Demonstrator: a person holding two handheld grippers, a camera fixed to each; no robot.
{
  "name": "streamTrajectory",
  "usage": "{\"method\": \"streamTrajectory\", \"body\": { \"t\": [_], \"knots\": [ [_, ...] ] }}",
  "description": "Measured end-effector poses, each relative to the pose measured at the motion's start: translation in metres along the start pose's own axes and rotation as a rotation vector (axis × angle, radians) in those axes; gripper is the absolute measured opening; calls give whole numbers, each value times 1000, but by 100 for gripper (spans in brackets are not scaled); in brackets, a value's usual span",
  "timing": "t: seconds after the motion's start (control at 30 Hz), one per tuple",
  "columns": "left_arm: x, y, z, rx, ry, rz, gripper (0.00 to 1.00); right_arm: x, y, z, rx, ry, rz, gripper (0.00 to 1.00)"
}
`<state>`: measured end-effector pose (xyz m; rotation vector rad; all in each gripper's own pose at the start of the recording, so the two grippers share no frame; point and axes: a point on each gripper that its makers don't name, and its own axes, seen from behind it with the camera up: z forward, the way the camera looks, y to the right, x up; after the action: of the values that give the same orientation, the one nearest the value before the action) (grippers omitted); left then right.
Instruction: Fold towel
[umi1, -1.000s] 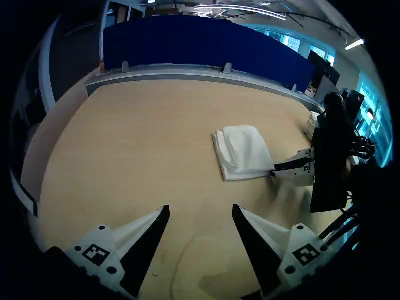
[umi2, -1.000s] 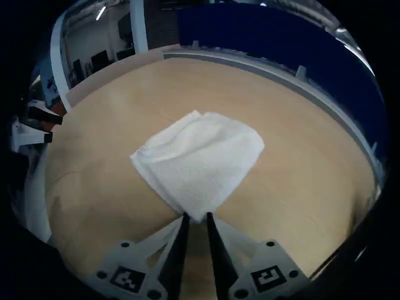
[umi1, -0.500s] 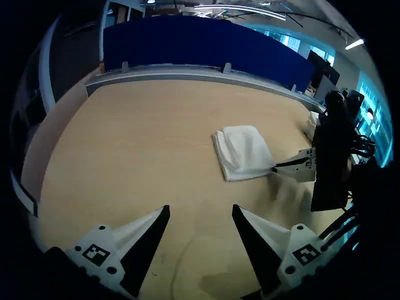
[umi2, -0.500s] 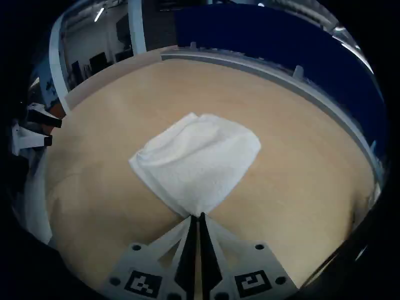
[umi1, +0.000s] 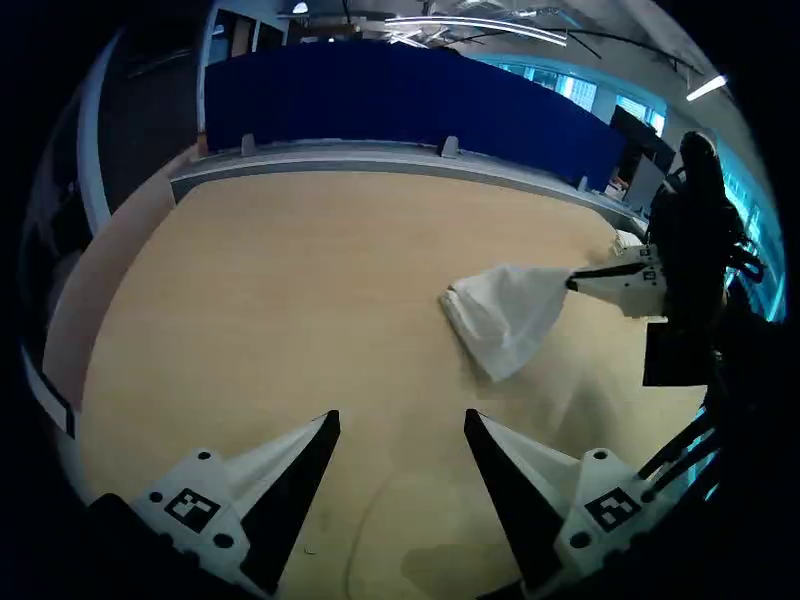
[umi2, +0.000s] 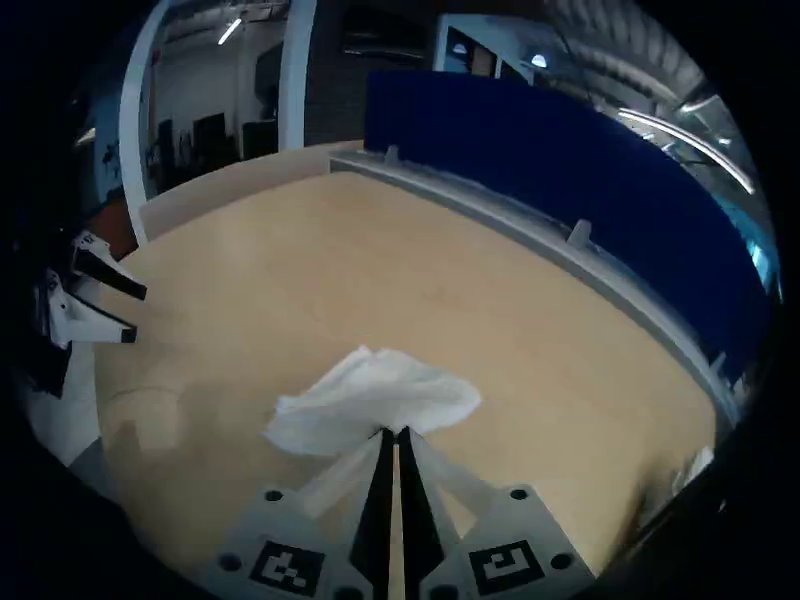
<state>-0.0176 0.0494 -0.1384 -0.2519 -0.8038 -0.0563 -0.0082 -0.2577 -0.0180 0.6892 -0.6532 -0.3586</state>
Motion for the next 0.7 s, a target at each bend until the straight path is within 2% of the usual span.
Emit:
{"method": "streamTrajectory", "body": {
  "t": [0.3, 0.4, 0.7],
  "knots": [
    [15, 8, -5, -15, 34, 5, 92, 68, 25, -44, -48, 125, -2, 4],
    [19, 10, -6, -20, 42, 9, 92, 78, 32, -56, -63, 146, 4, 4],
    [28, 16, -8, -30, 55, 19, 92, 79, 53, -74, -104, 164, 33, 4]
  ]
}}
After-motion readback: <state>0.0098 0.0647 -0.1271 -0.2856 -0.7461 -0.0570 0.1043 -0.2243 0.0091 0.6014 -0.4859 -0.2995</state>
